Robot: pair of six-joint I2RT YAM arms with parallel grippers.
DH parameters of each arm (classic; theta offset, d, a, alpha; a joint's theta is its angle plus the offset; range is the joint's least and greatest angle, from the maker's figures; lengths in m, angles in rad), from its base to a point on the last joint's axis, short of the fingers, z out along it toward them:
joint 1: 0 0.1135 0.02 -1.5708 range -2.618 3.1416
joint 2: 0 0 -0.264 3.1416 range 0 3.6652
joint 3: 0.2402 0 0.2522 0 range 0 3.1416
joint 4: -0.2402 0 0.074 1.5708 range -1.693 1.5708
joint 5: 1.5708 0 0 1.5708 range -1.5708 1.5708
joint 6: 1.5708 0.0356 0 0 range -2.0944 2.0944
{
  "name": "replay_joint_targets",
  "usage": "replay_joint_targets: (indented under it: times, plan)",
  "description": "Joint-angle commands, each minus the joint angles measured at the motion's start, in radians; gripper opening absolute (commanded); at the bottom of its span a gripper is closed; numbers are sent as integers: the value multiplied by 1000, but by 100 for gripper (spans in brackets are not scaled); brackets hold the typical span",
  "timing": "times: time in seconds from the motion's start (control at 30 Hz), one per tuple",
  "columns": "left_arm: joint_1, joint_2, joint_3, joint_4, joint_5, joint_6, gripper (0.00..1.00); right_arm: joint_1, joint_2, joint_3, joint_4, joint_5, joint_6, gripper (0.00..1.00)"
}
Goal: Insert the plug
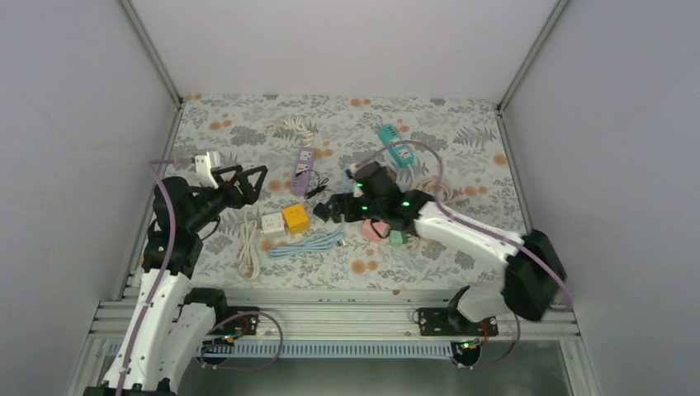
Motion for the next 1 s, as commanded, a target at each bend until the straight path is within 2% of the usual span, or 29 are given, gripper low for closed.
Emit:
replay_joint_targets:
  times: [0.0, 0.13, 0.4, 0.43, 0.53, 0.57, 0.77, 0.9, 0.97]
  plan:
    - [-4, 13, 81, -167, -204, -1, 100, 112, 219, 156, -10, 155, 32, 91]
    - [-2, 41, 175, -282, -339, 17, 100, 211, 410, 282, 24, 190, 14, 93]
    - [-2, 18, 144, -285, -298, -3, 100, 245, 615, 355, 113, 209, -13, 92]
    - [-2, 16, 143, -288, -297, -1, 100, 245, 630, 359, 110, 217, -15, 92]
    - [-2, 16, 144, -294, -295, 1, 100, 245, 655, 366, 107, 255, -26, 78]
    - [-2, 16, 146, -297, -295, 3, 100, 246, 660, 370, 103, 268, -28, 76]
    - [-2, 12, 139, -289, -282, 0, 100, 245, 699, 404, 106, 324, -59, 84]
    - [-2, 10, 138, -294, -261, 0, 100, 243, 728, 435, 116, 362, -81, 83]
    - [-2, 7, 138, -302, -258, 0, 100, 241, 732, 440, 139, 349, -103, 78]
